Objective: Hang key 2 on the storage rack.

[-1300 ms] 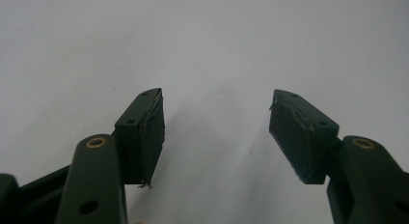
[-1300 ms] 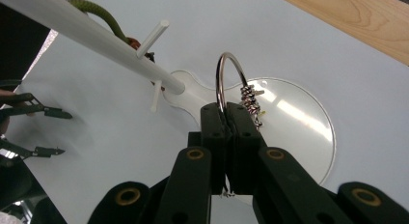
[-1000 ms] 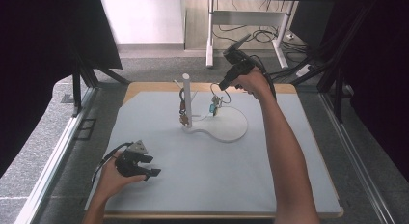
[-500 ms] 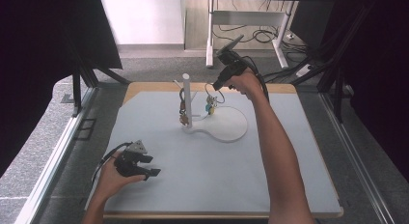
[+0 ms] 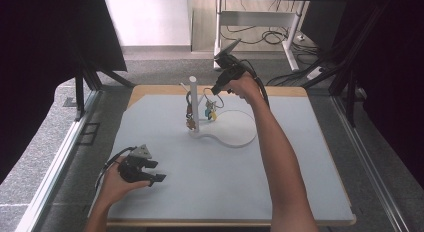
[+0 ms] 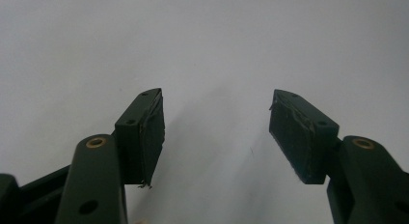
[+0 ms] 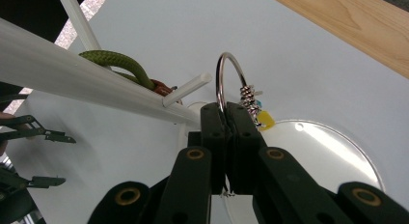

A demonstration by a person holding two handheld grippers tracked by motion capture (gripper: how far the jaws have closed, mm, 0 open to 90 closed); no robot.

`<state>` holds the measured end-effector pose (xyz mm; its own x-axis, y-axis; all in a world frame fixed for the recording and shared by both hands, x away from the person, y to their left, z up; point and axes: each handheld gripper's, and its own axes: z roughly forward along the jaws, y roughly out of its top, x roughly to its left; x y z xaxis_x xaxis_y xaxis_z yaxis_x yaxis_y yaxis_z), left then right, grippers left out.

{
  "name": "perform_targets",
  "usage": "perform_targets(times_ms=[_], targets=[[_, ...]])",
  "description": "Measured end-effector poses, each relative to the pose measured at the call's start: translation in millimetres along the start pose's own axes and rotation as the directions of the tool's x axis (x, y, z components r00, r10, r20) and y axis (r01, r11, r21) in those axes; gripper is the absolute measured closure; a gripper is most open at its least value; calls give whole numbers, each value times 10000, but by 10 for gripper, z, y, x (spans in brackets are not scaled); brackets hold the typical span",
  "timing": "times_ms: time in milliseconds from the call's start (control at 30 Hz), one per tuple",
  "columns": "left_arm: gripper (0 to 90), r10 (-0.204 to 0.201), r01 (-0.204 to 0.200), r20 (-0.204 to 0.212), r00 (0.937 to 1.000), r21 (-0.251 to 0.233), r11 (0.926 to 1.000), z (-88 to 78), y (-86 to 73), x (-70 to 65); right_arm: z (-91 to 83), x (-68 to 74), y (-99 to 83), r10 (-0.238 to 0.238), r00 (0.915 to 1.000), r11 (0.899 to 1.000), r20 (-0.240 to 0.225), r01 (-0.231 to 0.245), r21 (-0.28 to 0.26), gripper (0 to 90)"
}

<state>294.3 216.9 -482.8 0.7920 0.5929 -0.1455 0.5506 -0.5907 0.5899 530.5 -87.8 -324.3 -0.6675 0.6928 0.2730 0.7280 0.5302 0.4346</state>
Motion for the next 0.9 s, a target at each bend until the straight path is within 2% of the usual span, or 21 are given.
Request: perform_targets(times_ms=[600,900], targets=[[376,45,-45,-65,10000,-8,10000,-6,1,-3,219,166,-89,-371,9974,9993,-610,377,80,874],[376,29,-28,-94,10000,108,9999,13,4,-10,367,195,-174,-470,9939,9987,-999,489,170,867]])
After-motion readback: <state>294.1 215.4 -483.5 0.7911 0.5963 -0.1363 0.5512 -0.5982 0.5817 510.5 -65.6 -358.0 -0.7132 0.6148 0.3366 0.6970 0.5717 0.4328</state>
